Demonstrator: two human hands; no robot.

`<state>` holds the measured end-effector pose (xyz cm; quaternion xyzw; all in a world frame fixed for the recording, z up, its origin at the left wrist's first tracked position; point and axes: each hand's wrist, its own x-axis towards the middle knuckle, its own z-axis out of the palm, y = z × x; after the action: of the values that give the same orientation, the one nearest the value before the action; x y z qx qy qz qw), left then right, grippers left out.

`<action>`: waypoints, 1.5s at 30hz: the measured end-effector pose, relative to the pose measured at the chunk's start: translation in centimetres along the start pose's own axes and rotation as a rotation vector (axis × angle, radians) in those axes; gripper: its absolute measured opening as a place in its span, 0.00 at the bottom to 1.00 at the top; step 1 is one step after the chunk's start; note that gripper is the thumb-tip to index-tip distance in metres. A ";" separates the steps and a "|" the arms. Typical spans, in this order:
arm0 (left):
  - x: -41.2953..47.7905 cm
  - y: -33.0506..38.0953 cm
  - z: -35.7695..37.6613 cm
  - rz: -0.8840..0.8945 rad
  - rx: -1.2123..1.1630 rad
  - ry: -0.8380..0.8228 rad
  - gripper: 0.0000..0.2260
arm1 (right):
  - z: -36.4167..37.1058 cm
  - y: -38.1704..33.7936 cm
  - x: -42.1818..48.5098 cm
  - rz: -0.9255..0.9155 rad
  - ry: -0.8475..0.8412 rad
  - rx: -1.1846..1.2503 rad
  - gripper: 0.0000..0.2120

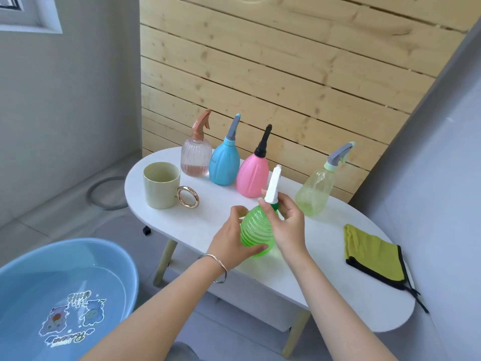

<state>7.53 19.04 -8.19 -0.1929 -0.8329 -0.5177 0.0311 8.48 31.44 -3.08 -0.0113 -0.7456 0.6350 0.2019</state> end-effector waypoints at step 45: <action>0.4 1.5 1.0 0.051 -0.027 -0.018 0.43 | -0.6 -0.4 -1.2 -0.004 0.147 0.017 0.07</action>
<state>7.83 20.60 -7.32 -0.2191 -0.8210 -0.5261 0.0345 9.81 31.60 -3.00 -0.0549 -0.7233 0.6384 0.2575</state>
